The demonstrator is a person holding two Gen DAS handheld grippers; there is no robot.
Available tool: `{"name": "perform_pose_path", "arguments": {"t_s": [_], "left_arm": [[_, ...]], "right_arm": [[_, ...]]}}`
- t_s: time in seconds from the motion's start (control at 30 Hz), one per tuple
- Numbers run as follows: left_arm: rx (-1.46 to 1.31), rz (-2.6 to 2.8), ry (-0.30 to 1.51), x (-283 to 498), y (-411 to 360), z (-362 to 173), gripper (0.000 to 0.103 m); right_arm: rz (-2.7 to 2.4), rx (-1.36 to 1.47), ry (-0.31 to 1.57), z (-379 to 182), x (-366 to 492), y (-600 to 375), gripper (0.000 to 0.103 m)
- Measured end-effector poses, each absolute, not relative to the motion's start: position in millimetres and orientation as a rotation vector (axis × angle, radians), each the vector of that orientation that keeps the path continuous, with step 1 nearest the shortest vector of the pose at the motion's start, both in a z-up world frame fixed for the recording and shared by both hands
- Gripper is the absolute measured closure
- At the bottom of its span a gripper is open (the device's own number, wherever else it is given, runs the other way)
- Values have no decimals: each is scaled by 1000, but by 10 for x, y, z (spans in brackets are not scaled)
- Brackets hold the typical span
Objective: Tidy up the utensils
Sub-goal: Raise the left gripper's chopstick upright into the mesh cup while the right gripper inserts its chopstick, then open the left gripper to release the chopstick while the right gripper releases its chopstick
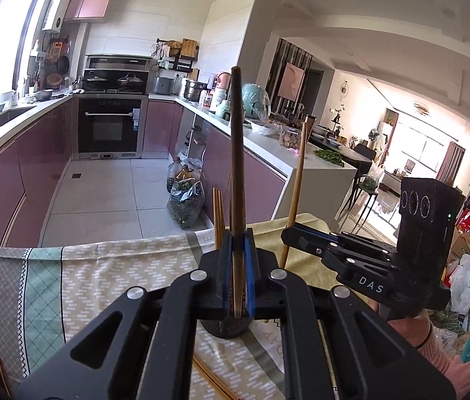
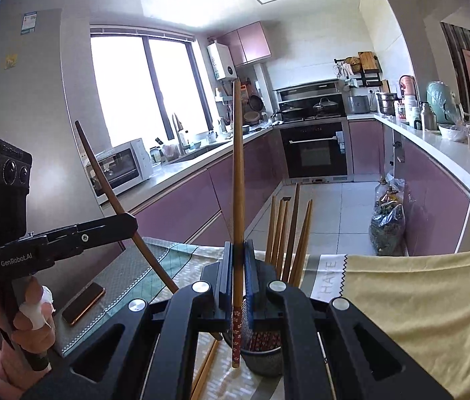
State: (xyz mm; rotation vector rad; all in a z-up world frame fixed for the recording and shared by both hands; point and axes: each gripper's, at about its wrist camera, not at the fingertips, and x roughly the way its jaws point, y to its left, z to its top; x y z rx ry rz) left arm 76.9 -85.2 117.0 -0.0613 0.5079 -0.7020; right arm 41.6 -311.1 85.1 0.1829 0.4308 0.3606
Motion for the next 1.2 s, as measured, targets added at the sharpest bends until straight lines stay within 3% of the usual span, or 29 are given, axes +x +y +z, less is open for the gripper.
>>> {"name": "perform_pose_path", "arguments": {"t_s": [0.47,1.13,1.2], "left_arm": [[110,-657,608,1065,-1282,827,95],[136,-668,766,1545,-1445,353,95],[129,-668,764,1537,-1465,337,88]], "right_arm": [[298,195,502,514,795,-3081,98],[280,200,667,179,952,-3020,95],[282,206,662,189,941,-3025,95]]}}
